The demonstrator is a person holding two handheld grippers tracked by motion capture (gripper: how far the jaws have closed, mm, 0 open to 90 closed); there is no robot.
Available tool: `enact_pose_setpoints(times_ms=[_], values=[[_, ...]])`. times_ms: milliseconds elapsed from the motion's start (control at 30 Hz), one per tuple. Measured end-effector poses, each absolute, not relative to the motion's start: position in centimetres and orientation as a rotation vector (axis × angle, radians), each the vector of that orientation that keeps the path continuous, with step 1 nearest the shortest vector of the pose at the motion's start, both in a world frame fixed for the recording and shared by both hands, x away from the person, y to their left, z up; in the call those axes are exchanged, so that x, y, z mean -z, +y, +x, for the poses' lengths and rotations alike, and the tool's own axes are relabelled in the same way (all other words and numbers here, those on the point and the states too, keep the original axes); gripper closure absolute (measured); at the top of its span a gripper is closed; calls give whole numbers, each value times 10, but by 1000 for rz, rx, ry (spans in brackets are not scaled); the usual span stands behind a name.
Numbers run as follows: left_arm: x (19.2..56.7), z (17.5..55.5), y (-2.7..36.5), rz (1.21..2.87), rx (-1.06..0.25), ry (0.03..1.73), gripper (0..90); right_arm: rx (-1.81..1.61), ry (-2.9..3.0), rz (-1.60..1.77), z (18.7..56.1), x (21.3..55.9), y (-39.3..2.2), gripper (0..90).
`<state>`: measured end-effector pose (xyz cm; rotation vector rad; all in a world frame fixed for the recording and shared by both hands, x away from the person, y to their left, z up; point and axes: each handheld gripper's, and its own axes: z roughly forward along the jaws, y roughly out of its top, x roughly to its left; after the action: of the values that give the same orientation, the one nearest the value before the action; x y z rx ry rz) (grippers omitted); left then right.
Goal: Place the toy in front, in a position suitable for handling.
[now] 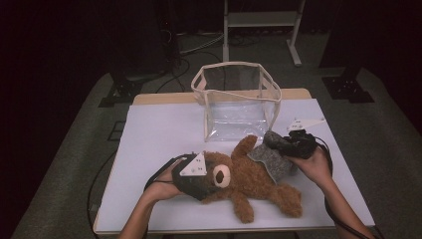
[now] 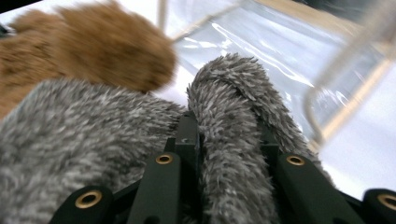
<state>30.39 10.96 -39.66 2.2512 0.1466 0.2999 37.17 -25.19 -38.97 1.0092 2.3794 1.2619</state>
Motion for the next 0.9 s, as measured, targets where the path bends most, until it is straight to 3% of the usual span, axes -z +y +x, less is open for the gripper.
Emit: enact_pose_setpoints(times_ms=[200,367,633,900], values=[[396,305,110,2247,-295,145,232,-1283,2359,1066,364,397,-274,705],[396,305,109,2249,-301,147,232,-1335,2375,996,348,382,-269,706],[396,305,108,2247,-307,156,232,-1334,2484,765,332,361,-219,706],[396,304,106,2252,-310,148,234,-1268,2581,637,344,360,-164,705]])
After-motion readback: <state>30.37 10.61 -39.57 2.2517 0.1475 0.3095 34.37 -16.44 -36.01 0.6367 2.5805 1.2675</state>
